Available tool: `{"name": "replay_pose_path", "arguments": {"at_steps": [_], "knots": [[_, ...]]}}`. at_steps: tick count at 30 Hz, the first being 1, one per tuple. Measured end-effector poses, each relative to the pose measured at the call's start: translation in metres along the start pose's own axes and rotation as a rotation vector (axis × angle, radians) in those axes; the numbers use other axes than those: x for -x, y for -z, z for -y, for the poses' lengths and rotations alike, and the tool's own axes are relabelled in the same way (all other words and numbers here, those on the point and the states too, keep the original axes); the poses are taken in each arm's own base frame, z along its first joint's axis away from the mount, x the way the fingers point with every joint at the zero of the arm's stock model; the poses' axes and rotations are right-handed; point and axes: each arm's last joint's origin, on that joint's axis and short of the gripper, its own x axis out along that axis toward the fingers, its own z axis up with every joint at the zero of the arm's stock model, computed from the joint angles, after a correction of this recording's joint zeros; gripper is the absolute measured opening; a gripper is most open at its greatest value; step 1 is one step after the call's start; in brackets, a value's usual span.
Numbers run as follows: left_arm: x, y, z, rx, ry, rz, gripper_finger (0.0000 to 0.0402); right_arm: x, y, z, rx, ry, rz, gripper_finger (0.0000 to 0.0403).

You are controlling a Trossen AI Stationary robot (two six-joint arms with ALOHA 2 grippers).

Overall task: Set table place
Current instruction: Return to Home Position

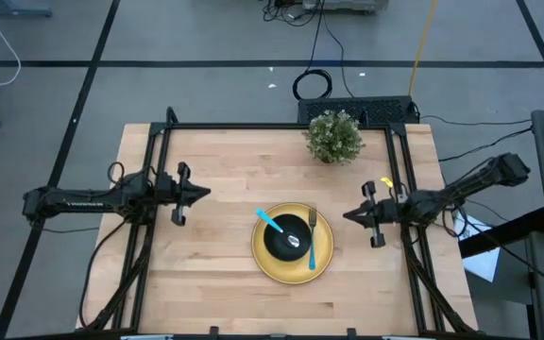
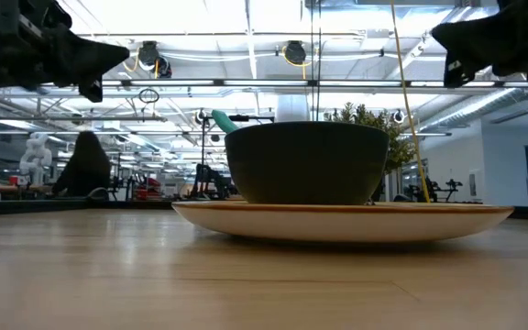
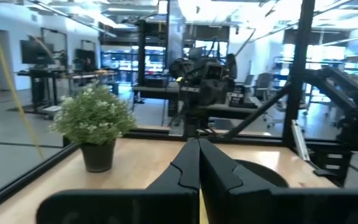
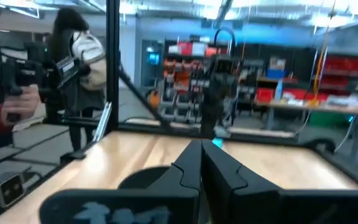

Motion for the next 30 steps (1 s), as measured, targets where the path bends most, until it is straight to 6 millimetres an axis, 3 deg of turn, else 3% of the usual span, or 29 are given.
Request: {"name": "replay_pose_path", "arguments": {"at_steps": [7, 22, 30], "knots": [[0.0, 0.0, 0.002, 0.006, -0.034, 0.003, 0.0002, 0.001, 0.006, 0.009, 0.08, -0.04, -0.069, 0.0], [0.0, 0.006, 0.003, -0.026, -0.067, -0.059, 0.0001, 0.003, 0.002, 0.052, -0.077, 0.0, -0.016, 0.0], [0.0, 0.009, 0.006, -0.053, -0.051, -0.091, 0.0001, 0.003, 0.005, 0.056, -0.029, 0.019, -0.073, 0.0]]}}
